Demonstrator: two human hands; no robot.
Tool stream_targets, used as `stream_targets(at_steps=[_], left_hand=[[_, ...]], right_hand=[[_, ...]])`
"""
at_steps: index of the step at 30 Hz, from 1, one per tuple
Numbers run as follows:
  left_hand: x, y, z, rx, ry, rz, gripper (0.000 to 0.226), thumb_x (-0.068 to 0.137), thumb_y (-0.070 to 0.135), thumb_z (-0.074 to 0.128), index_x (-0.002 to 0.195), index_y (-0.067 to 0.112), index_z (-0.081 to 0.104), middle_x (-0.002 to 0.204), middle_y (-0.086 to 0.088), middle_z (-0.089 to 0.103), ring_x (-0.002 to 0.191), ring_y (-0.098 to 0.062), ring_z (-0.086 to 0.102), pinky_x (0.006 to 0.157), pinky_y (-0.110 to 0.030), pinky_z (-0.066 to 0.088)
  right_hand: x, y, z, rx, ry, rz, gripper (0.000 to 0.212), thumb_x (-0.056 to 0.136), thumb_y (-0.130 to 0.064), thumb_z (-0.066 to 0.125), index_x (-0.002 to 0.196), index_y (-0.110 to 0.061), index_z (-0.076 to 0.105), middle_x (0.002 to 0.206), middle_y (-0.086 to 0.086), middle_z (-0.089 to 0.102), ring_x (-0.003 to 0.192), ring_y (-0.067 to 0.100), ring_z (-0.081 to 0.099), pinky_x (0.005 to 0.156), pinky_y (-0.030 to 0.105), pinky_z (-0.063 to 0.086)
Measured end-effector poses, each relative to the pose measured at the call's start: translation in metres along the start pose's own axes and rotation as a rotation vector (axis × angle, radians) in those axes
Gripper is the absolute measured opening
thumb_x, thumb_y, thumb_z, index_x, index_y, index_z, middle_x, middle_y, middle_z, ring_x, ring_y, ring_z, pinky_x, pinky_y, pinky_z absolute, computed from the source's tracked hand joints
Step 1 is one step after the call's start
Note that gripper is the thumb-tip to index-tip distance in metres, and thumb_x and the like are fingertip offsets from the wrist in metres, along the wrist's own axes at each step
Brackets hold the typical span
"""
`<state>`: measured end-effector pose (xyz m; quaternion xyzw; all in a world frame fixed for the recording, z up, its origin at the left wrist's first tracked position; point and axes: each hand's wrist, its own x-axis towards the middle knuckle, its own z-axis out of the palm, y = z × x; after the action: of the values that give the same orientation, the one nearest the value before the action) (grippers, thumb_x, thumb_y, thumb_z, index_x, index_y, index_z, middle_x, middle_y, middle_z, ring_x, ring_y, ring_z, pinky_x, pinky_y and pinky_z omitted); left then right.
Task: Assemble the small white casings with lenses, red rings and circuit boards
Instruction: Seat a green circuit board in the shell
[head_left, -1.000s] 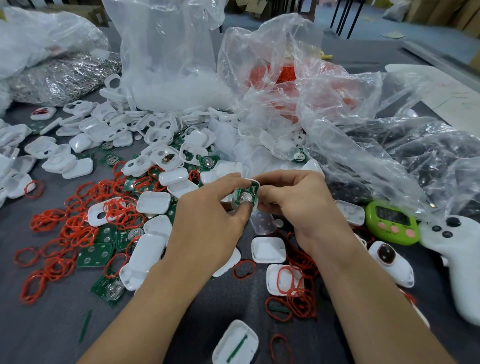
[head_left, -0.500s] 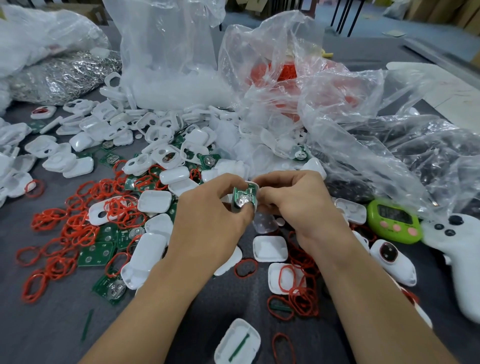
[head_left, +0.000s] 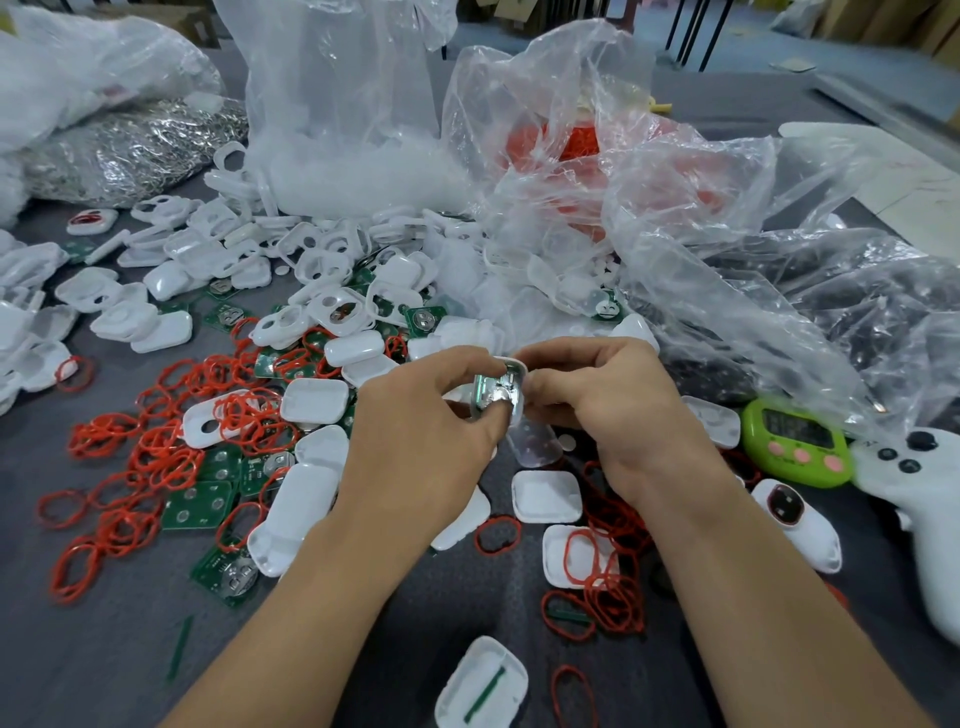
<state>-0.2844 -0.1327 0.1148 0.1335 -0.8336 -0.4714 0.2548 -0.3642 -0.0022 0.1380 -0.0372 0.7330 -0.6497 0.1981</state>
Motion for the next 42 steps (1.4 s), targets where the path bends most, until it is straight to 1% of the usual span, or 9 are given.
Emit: stream_targets(at_steps=[4,10,13,16,22,27,34,39,42], left_hand=[[-0.001,0.004,-0.001,-0.020,-0.003,-0.017,0.035,0.076,0.026,0.084,0.092,0.054,0.069,0.087,0.045,0.065,0.070,0.006,0.069,0.069,-0.021,0.056],[0.001,0.003,-0.003,-0.117,-0.021,-0.085,0.031,0.075,0.019,0.086,0.096,0.039,0.077,0.091,0.029,0.074,0.084,0.010,0.070,0.077,-0.019,0.058],[0.005,0.002,-0.005,-0.252,-0.054,-0.189,0.036,0.074,0.024,0.084,0.106,0.037,0.075,0.095,0.020,0.078,0.087,0.000,0.075,0.077,-0.025,0.062],[0.008,0.004,-0.006,-0.371,-0.135,-0.288,0.029,0.083,0.016,0.081,0.107,0.032,0.076,0.086,0.006,0.080,0.080,-0.016,0.078,0.065,-0.029,0.062],[0.012,0.009,-0.012,-0.632,-0.192,-0.415,0.028,0.086,-0.004,0.075,0.086,0.023,0.084,0.083,-0.014,0.079,0.072,-0.022,0.077,0.058,-0.023,0.059],[0.014,0.010,-0.015,-0.713,-0.227,-0.466,0.026,0.085,-0.004,0.074,0.093,0.019,0.083,0.089,-0.016,0.079,0.073,-0.022,0.077,0.059,-0.023,0.059],[0.015,0.012,-0.017,-0.720,-0.214,-0.508,0.025,0.084,-0.007,0.073,0.101,0.010,0.079,0.082,-0.015,0.078,0.065,-0.018,0.075,0.054,-0.021,0.057],[0.014,0.009,-0.016,-0.672,-0.206,-0.493,0.025,0.083,-0.005,0.075,0.101,0.012,0.081,0.082,-0.016,0.078,0.067,-0.020,0.075,0.056,-0.022,0.058],[0.015,0.006,-0.014,-0.596,-0.185,-0.444,0.026,0.083,-0.004,0.078,0.097,0.017,0.083,0.079,-0.015,0.077,0.070,-0.019,0.074,0.059,-0.023,0.059]], right_hand=[[0.002,0.001,-0.002,0.051,-0.021,0.015,0.021,0.083,0.011,0.071,0.084,-0.008,0.081,0.077,0.014,0.077,0.067,0.021,0.070,0.072,0.032,0.062],[0.002,0.001,-0.003,0.102,-0.053,0.005,0.016,0.083,0.008,0.074,0.086,-0.006,0.080,0.080,0.013,0.078,0.069,0.020,0.073,0.064,0.023,0.060],[0.001,-0.001,-0.003,0.159,-0.059,0.010,0.017,0.084,0.009,0.072,0.083,-0.006,0.079,0.077,0.012,0.077,0.068,0.019,0.073,0.062,0.021,0.058],[0.000,-0.003,-0.003,0.239,-0.082,0.020,0.017,0.084,0.012,0.070,0.083,-0.003,0.078,0.075,0.012,0.077,0.065,0.018,0.074,0.060,0.021,0.058],[0.000,-0.007,-0.003,0.299,-0.124,0.009,0.024,0.090,0.012,0.061,0.082,-0.003,0.078,0.075,0.015,0.077,0.062,0.021,0.073,0.057,0.025,0.059],[0.000,-0.007,-0.007,0.310,-0.163,-0.041,0.034,0.093,0.012,0.054,0.080,-0.005,0.080,0.080,0.019,0.077,0.066,0.026,0.075,0.059,0.031,0.061],[0.000,-0.005,-0.007,0.258,-0.189,-0.080,0.033,0.092,0.008,0.059,0.077,-0.009,0.082,0.081,0.018,0.077,0.069,0.025,0.075,0.063,0.032,0.061],[-0.001,-0.004,-0.005,0.216,-0.148,-0.090,0.017,0.090,0.005,0.067,0.085,-0.004,0.080,0.081,0.018,0.078,0.068,0.026,0.075,0.062,0.029,0.060],[-0.002,-0.001,-0.002,0.104,-0.061,-0.147,0.011,0.084,0.001,0.078,0.082,-0.009,0.081,0.080,0.015,0.078,0.068,0.026,0.076,0.062,0.029,0.060]])
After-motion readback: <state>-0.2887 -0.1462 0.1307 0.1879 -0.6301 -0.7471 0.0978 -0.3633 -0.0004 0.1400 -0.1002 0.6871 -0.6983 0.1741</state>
